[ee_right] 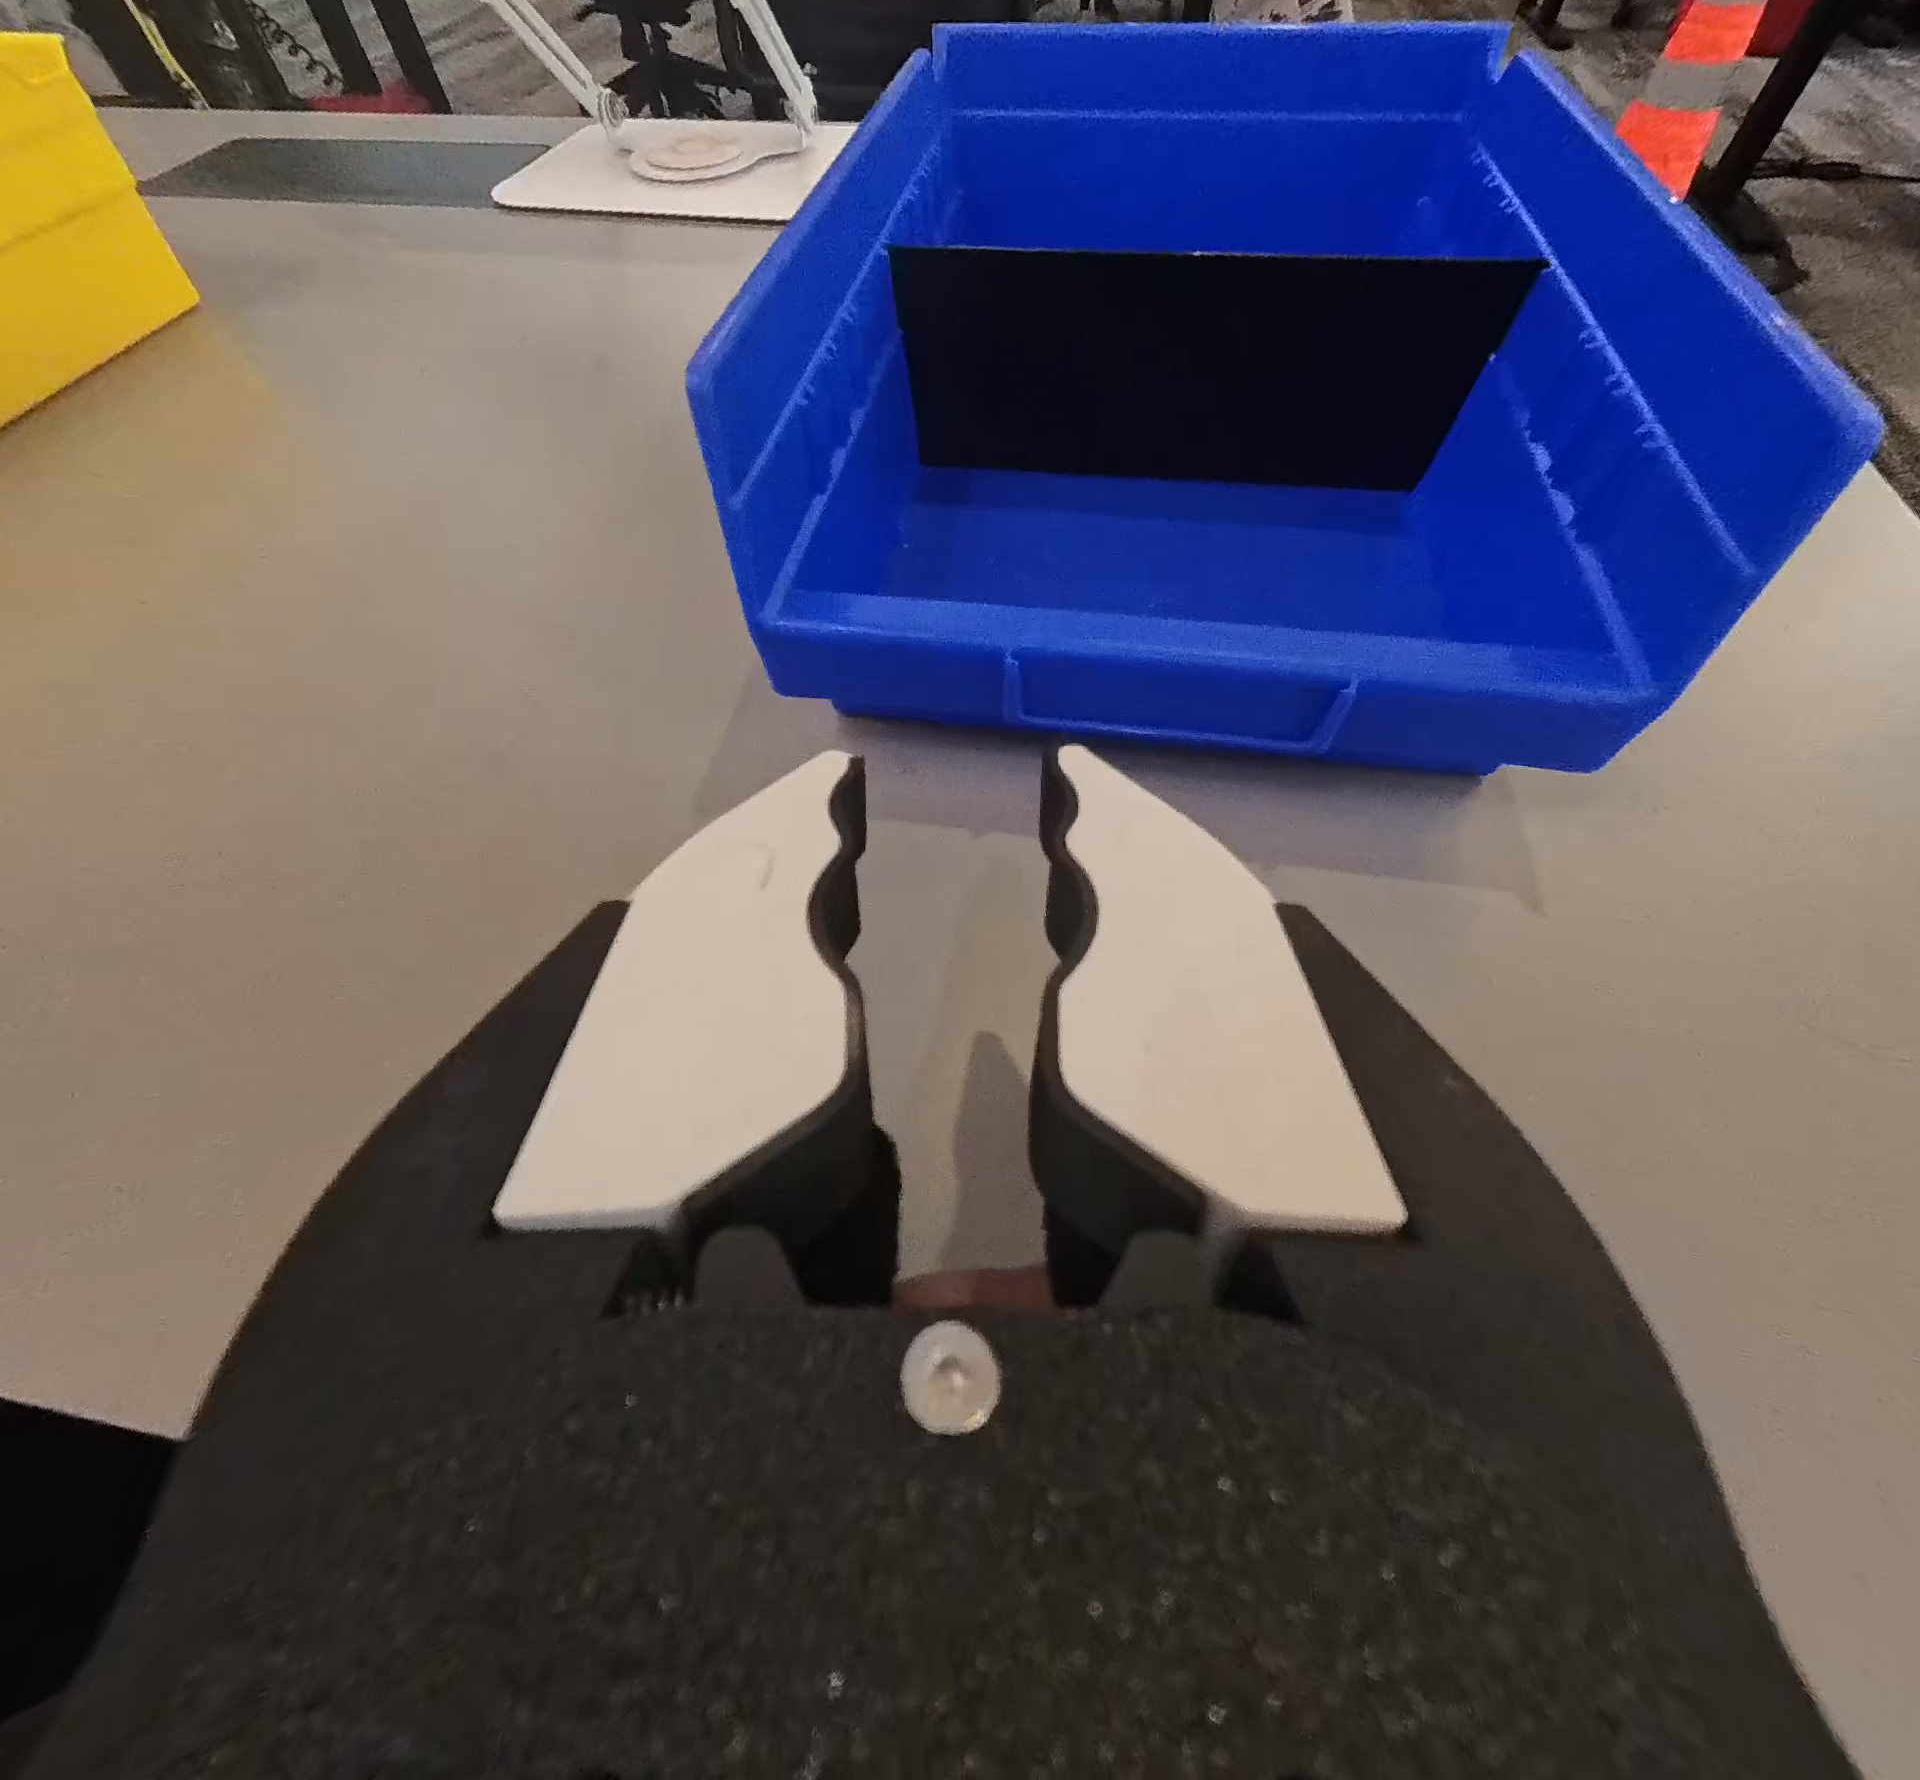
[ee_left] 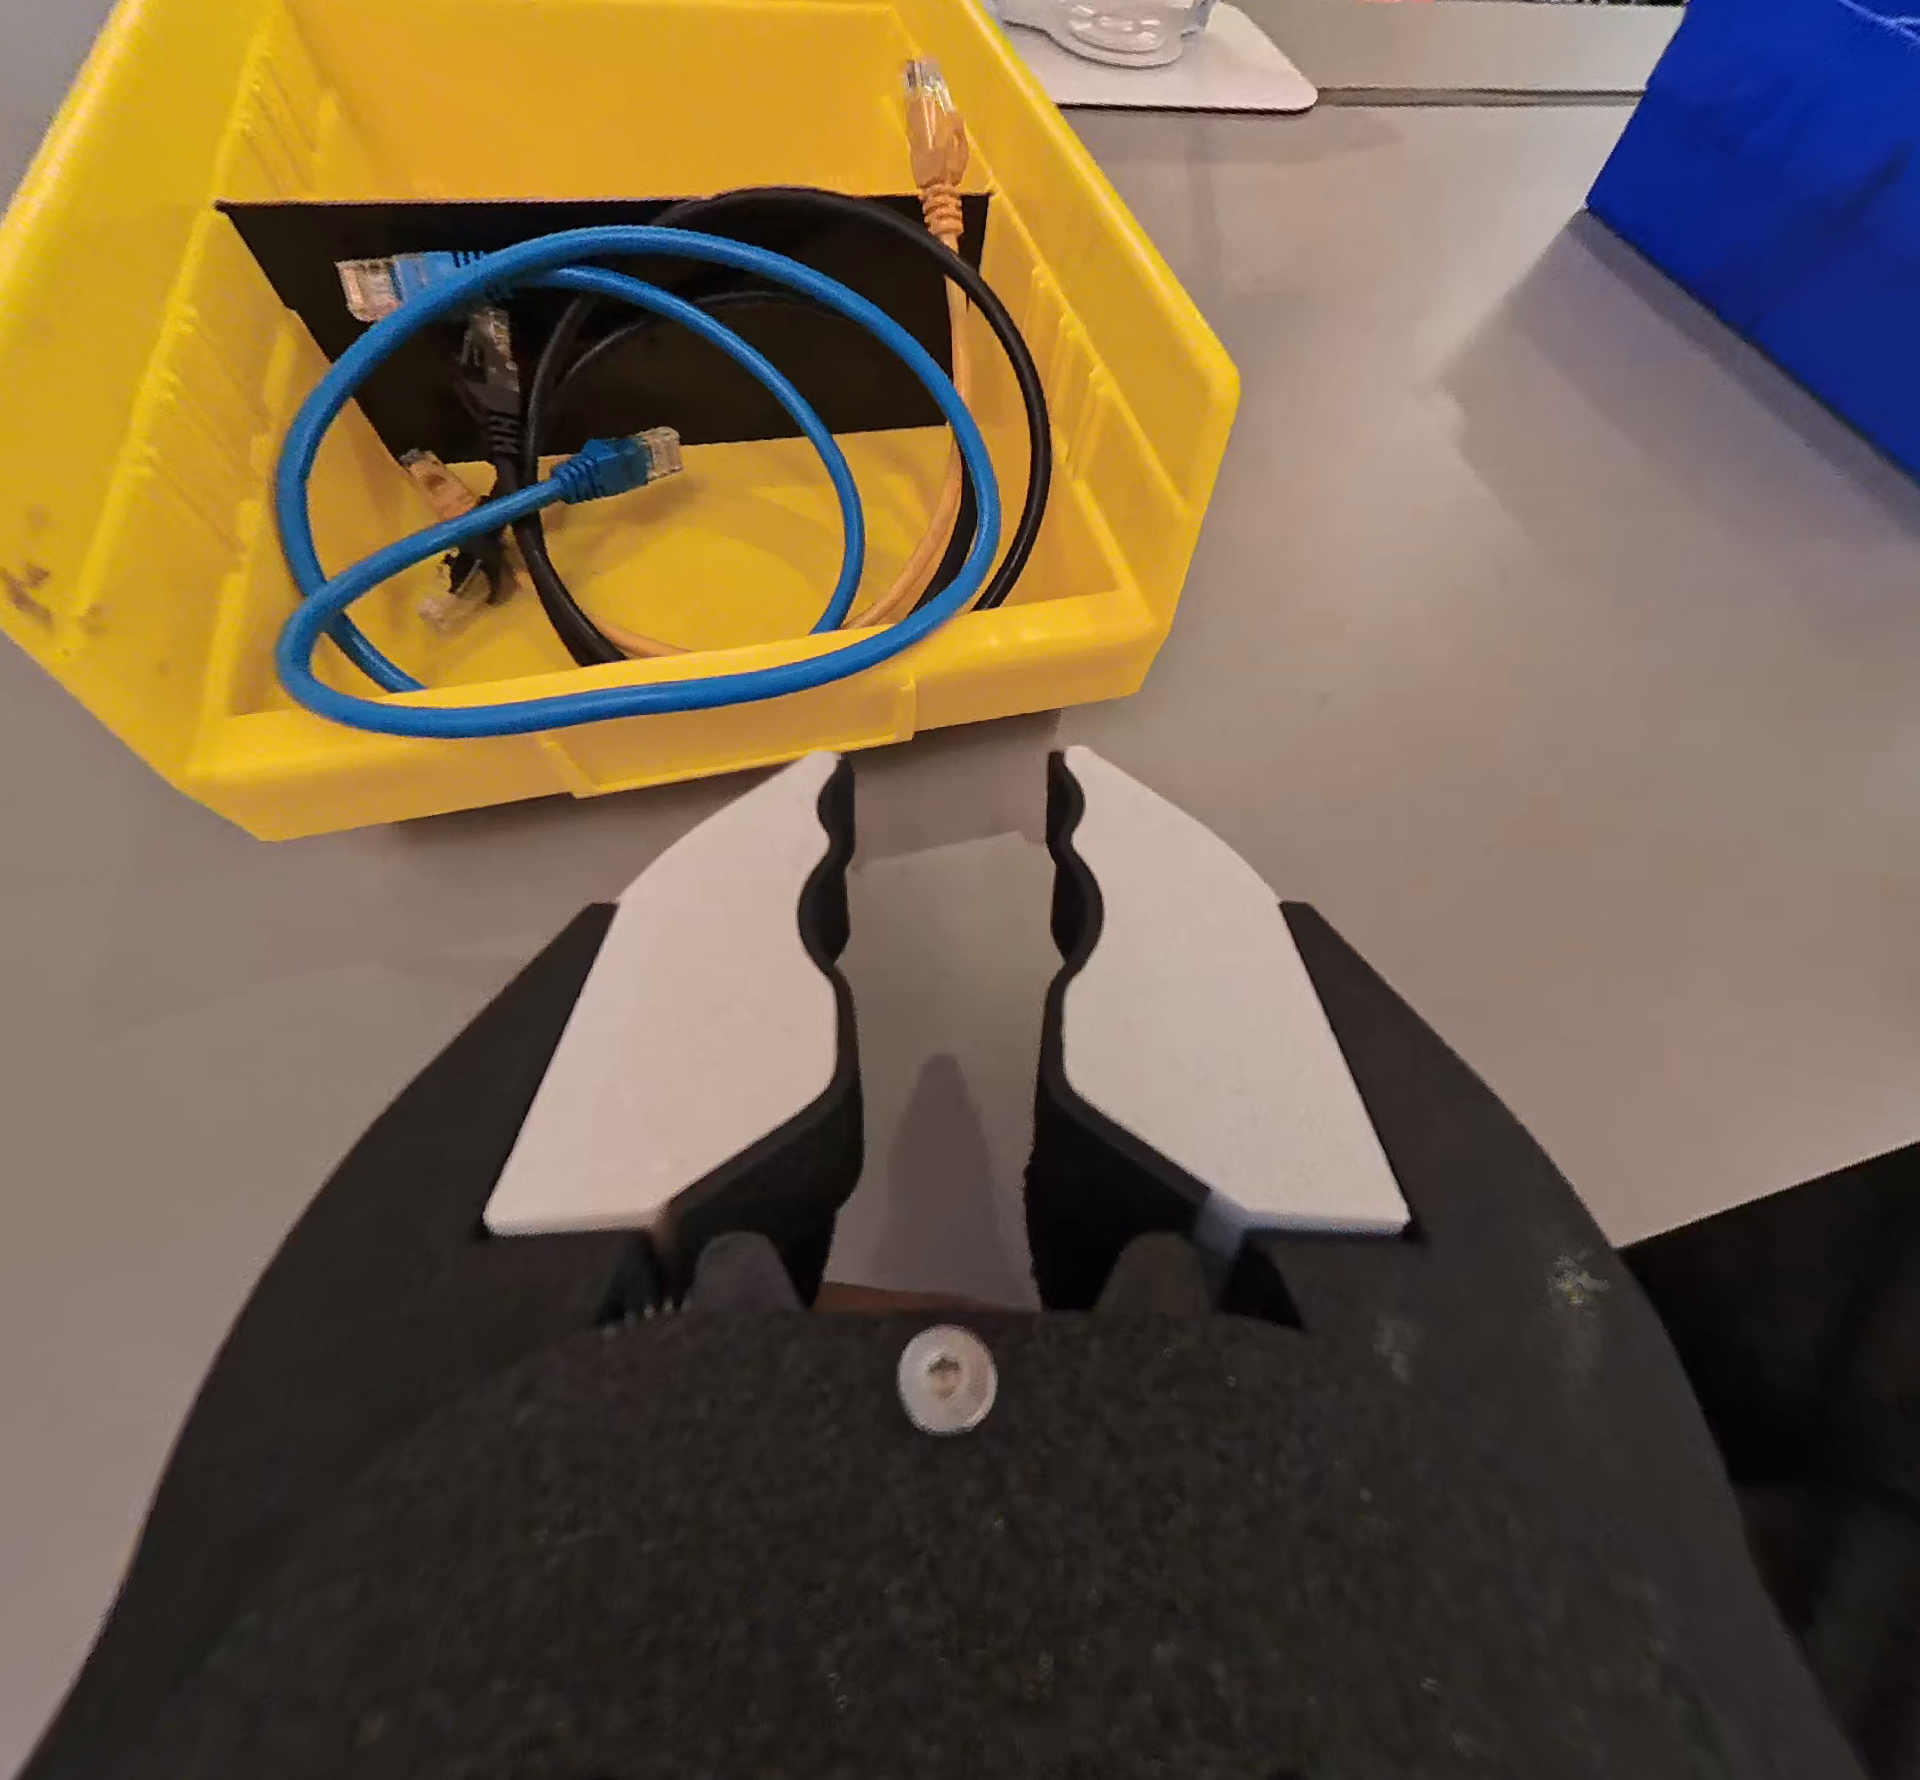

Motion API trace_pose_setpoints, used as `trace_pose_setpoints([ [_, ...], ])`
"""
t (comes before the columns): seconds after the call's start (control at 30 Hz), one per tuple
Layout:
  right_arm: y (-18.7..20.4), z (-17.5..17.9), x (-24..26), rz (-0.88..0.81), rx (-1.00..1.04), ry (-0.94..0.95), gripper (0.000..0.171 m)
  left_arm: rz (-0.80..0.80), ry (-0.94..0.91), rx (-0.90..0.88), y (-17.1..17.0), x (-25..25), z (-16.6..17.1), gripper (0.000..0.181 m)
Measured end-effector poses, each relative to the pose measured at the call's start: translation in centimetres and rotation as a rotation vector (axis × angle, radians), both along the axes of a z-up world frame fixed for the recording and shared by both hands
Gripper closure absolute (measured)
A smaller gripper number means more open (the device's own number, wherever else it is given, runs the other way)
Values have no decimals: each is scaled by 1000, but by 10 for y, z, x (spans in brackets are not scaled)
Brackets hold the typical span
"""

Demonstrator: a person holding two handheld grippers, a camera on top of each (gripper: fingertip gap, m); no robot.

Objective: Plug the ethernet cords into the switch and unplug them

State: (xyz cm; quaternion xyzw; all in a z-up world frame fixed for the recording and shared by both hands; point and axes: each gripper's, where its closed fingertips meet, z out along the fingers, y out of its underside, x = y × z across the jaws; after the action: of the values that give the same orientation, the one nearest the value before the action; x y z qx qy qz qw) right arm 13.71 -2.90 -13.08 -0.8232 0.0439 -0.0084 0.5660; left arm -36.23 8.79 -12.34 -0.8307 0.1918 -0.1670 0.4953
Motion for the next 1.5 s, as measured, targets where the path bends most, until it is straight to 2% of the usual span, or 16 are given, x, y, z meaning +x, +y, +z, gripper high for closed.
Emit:
trace_pose_setpoints([
  [0.3,-3,3,-4,6,8,-6,140,10,44,4,6,-12,-1,146],
  [0.37,-2,2,-7,17,1,-1,140,-101,64,-65,1,-7,-6,151],
  [0.43,-2,0,-10,28,-11,-29,140,-258,206,-199,-6,-10,-21,142],
  [0.53,-1,-1,-12,41,-17,-91,140,-294,473,-98,18,-31,-16,142],
  [0.7,0,-4,-17,66,-29,-73,140,-394,646,-95,40,-26,-15,140],
  [0.8,-2,-4,-15,61,-30,-65,140,-358,731,-73,56,-31,-19,140],
  [0.9,-4,-7,-14,60,-44,-60,140,-413,709,-105,50,-26,-24,158],
  [1.0,-4,-8,-14,62,-50,-55,140,-417,708,-85,49,-27,-17,167],
  [1.1,-4,-9,-16,69,-53,-45,140,-395,616,36,49,-20,24,173],
  [1.27,-5,-7,-20,79,-49,-49,140,-236,425,335,47,-23,137,176],
  [1.37,-5,-6,-21,82,-46,-51,140,-185,320,497,31,-20,201,176],
  [1.5,-5,-4,-23,84,-41,-53,140,-238,357,704,-1,20,259,176],
])
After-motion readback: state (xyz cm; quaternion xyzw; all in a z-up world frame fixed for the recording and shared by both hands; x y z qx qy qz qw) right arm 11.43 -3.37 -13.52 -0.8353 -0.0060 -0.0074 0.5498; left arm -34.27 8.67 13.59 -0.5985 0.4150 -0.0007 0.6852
